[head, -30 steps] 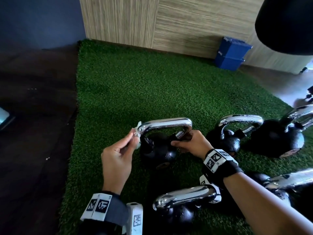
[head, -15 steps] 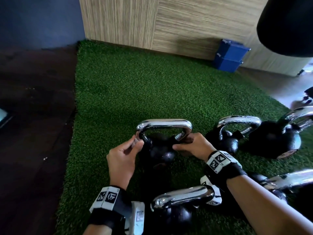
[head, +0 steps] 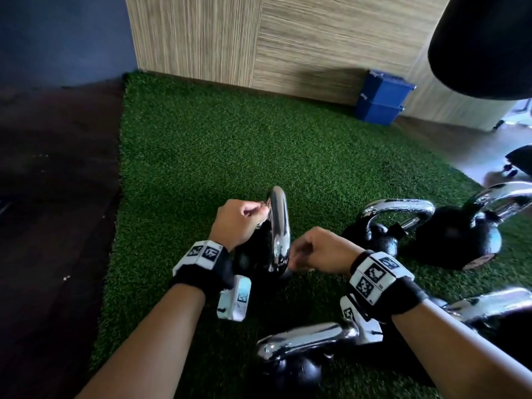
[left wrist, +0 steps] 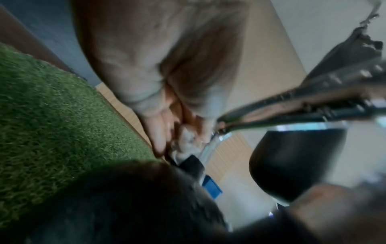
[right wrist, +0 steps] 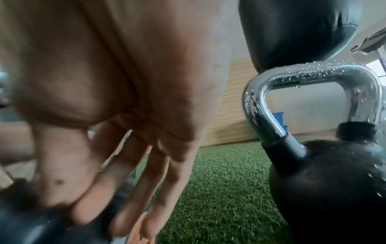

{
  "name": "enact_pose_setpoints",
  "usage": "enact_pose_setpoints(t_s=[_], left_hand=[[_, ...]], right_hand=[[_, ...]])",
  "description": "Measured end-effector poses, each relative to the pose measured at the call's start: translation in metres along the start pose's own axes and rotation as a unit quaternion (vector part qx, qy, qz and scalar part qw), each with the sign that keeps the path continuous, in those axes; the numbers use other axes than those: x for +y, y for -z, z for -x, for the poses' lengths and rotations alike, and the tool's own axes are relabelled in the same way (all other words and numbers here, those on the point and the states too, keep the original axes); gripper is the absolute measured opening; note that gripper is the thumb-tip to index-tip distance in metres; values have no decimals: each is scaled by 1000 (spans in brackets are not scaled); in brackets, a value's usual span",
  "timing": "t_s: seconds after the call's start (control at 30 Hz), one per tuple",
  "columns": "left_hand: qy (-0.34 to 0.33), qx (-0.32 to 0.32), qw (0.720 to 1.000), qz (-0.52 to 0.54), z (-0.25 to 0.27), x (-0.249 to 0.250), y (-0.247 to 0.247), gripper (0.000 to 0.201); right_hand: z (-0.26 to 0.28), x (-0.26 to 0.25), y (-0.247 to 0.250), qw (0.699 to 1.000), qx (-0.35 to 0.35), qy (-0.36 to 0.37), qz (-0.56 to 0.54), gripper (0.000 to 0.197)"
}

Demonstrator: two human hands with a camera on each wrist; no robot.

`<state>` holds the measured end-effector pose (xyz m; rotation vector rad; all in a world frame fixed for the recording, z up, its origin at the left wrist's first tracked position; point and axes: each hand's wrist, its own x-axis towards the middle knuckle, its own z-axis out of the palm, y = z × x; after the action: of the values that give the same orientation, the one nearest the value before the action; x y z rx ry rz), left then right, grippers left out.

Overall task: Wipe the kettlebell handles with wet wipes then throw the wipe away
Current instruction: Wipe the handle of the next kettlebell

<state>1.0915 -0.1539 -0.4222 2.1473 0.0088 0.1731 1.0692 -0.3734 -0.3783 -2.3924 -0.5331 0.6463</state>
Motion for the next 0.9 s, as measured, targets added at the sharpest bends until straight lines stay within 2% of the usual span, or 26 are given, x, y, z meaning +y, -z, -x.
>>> enact_pose_setpoints(t_s=[0.07,0.1,0.13,0.2,0.27,0.37,0.43,0.5,0.6,0.7,0.9], left_hand=[[-1,-42,998,43,0,-8,3,25],[-10,-39,998,53,2,-10,3,21],[-17,-22,998,54,3,-13,1,25],[-11,13,998,58,6,-14,-3,32],[-16,27,999,41,4,-8,-6,30],[-34,51,997,55,-2,4,-2,18],[-55,78,990,100,-3,12,1,20],[-80,85,986,117,-3,17,2,24],[-56,62,990,113,-3,19,6,20],[-104,65,986,112,-4,26,16,21],[-110,38,981,156,10,35,28,26]], right_hand=[[-11,-1,1,997,74,-38,4,12],[-16,-2,1,995,78,-55,12,18],[-20,-4,0,996,59,-70,12,21],[-25,-9,-5,997,-14,-78,-15,9],[-25,-9,-5,995,-48,-76,-40,11],[-28,-3,-9,984,-50,-94,-144,28],[-29,-2,-12,977,-49,-104,-179,31],[-31,2,-13,979,-43,-100,-175,25],[-30,2,-14,981,-32,-91,-169,16],[-29,4,-15,979,-35,-91,-179,17],[-27,7,-17,985,-21,-65,-157,14]])
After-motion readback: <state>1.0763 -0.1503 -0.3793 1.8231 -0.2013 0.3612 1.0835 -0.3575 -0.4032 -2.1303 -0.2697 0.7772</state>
